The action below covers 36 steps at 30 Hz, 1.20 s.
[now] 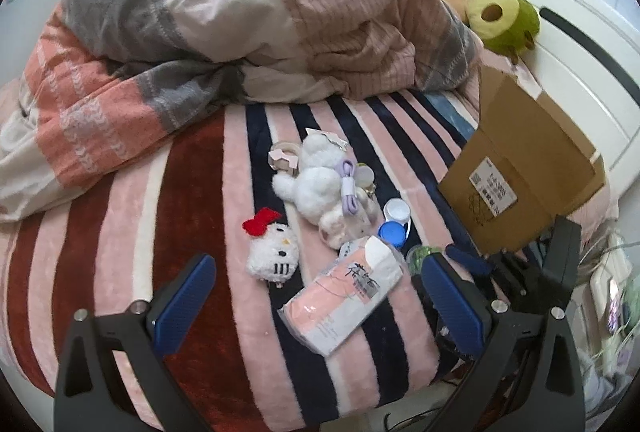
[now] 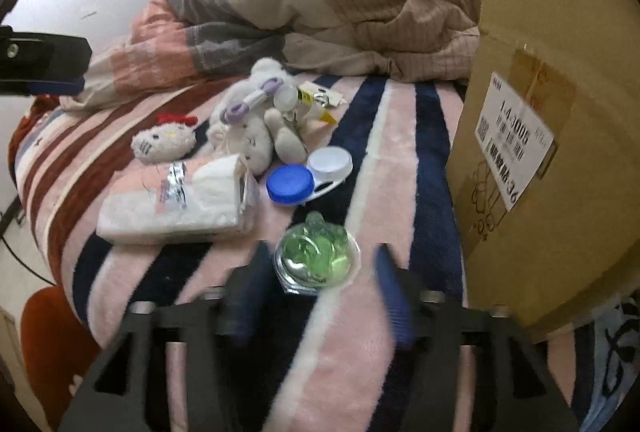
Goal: Organize objects
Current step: 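Grasp the green glass jar with the right gripper, then carry the jar into the cardboard box and open the right gripper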
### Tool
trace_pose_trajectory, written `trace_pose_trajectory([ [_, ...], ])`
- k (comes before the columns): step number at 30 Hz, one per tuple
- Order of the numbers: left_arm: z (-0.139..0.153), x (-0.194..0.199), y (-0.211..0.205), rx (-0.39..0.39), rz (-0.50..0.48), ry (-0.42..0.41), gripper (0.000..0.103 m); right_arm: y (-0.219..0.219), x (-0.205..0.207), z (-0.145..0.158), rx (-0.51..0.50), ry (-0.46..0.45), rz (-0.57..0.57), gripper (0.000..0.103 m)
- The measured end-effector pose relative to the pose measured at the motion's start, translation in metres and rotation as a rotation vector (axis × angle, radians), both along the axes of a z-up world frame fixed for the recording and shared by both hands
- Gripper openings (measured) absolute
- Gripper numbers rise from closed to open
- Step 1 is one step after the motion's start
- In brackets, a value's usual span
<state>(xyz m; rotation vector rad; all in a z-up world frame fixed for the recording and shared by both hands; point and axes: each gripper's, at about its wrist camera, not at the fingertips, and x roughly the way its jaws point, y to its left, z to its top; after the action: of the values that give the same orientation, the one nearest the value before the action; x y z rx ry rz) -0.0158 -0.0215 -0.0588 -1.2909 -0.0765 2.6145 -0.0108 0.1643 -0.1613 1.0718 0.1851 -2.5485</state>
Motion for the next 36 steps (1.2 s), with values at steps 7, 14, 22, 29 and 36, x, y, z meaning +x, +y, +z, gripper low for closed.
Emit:
trace_pose_trajectory([
  [7, -0.002, 0.002, 0.006, -0.006, -0.010, -0.007, 0.102, -0.006, 0.000, -0.005, 0.027, 0.021, 0.024, 0.043],
  [14, -0.001, 0.002, 0.008, -0.024, -0.011, -0.007, 0.102, -0.006, 0.006, 0.003, 0.021, 0.045, 0.030, 0.042],
  [22, 0.015, 0.008, 0.016, -0.012, -0.071, 0.012, 0.102, -0.009, 0.025, 0.043, -0.006, 0.128, 0.099, 0.042],
  [29, 0.055, 0.014, 0.023, 0.129, -0.239, 0.026, 0.099, -0.018, 0.032, 0.102, -0.053, 0.192, 0.246, 0.042],
  [36, 0.081, 0.002, 0.045, 0.211, -0.356, -0.029, 0.079, -0.015, 0.029, 0.146, -0.054, 0.258, 0.322, 0.042],
])
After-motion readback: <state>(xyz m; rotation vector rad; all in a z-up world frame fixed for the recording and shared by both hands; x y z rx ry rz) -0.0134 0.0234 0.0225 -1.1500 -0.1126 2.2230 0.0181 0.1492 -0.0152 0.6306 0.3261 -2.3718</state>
